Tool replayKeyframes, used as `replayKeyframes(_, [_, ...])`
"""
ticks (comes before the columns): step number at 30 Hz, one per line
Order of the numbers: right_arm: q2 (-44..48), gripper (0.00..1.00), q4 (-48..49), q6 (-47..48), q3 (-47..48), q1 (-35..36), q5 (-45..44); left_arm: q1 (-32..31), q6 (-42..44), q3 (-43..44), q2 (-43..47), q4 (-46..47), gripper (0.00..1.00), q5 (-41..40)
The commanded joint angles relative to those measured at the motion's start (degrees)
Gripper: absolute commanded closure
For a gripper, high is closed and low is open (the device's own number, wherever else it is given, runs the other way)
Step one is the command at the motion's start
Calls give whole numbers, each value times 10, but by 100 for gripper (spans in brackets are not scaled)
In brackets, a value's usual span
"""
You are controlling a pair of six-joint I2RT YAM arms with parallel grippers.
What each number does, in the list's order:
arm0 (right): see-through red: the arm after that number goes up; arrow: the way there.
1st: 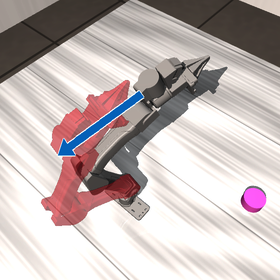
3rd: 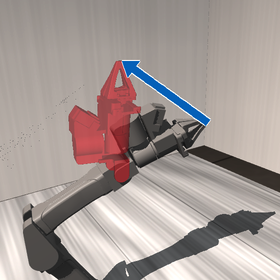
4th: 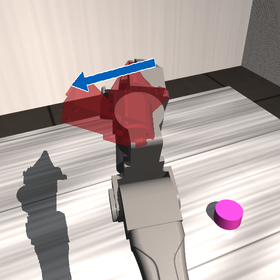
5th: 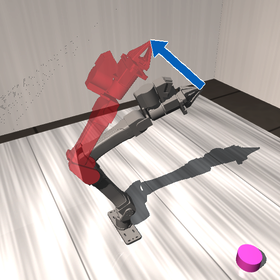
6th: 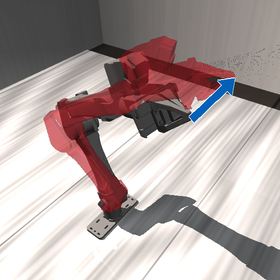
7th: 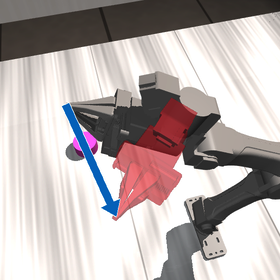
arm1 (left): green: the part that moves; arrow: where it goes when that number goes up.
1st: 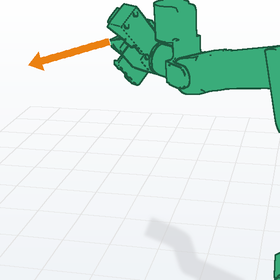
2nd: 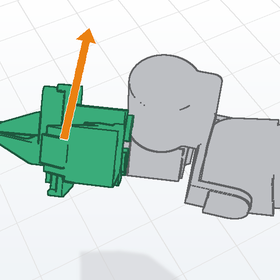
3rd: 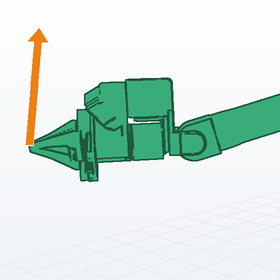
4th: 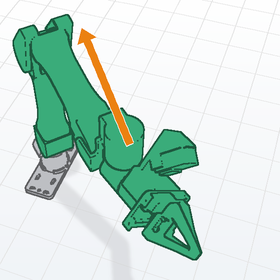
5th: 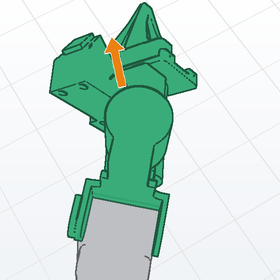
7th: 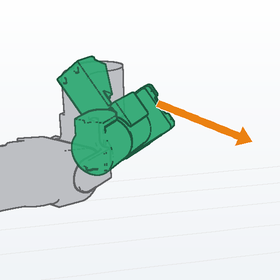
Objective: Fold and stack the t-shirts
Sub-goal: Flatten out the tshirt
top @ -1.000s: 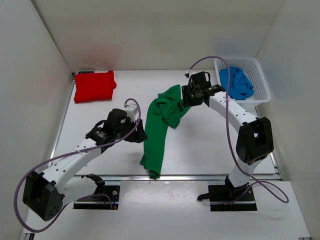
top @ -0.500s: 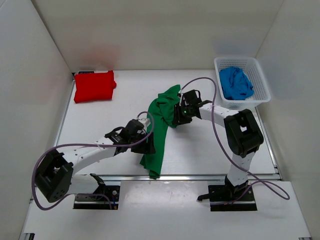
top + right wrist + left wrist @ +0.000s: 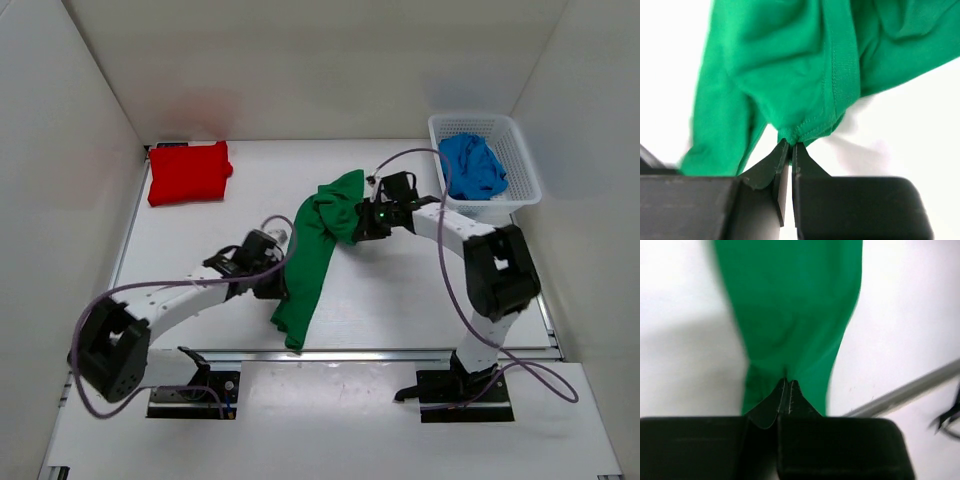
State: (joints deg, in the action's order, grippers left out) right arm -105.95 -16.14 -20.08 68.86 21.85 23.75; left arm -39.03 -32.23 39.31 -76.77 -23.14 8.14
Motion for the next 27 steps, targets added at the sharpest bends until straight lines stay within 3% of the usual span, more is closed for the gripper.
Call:
replayKeyframes(1, [124,100,17,-8,-14,-17,12,86,43,66,103,-54,100,-21])
replayKeyframes(6, [231,100,-53,6,-25,-14,-42,207,132,167,97,-147,100,-61])
replayKeyframes(12, [339,100,-77,-2,-118,-48,-69,254,190,258,0,-169,100,-98])
replayKeyframes(16, [400,100,-92,5,-154,-92,-85,272,208,271,-10,-170,100,-113])
replayKeyframes(22, [439,100,-101,33,-172,-172,-72,317,225,270,6,-162,100,-116])
replayKeyframes(27, [386,100,-90,62,-118,-200,-57,337,240,352,-73,-167,100,-136])
